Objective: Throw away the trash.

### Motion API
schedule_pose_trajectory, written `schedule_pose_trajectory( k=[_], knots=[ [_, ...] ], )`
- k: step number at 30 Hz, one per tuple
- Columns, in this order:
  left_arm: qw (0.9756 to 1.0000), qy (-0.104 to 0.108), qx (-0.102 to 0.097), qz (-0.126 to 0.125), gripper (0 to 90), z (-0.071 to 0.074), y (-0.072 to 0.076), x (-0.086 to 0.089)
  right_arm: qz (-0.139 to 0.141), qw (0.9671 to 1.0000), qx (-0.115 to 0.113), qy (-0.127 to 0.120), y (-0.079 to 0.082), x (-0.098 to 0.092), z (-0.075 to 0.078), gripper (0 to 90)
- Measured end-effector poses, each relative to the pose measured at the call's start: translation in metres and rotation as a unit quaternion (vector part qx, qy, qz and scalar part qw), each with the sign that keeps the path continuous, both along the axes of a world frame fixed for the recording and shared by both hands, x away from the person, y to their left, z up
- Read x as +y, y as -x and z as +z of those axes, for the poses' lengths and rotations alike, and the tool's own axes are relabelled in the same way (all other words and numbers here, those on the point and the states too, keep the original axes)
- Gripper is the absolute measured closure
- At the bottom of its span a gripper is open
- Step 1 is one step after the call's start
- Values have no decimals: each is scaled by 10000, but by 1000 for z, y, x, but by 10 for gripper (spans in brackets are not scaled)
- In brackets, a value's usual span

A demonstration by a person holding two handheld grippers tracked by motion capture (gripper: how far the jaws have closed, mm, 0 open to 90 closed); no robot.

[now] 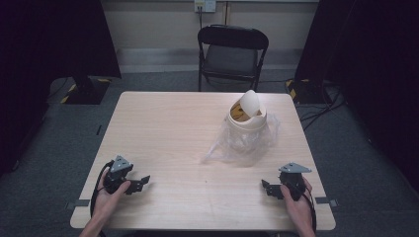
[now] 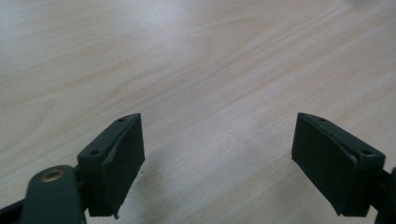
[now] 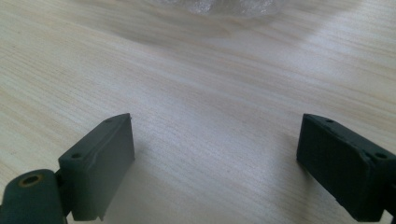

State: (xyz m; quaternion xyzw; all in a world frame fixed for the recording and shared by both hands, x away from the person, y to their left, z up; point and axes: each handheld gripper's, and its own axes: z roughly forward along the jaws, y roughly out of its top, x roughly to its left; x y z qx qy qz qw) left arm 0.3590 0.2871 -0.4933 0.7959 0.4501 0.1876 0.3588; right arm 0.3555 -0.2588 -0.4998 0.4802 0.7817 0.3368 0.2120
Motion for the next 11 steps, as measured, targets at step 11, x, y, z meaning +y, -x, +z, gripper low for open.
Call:
schedule_pose_trajectory(
  k=[11],
  knots=[
    [9998, -121, -63, 170, 140, -8, -8, -6, 10, 10000, 0, 13, 0, 0, 0, 103]
  ],
)
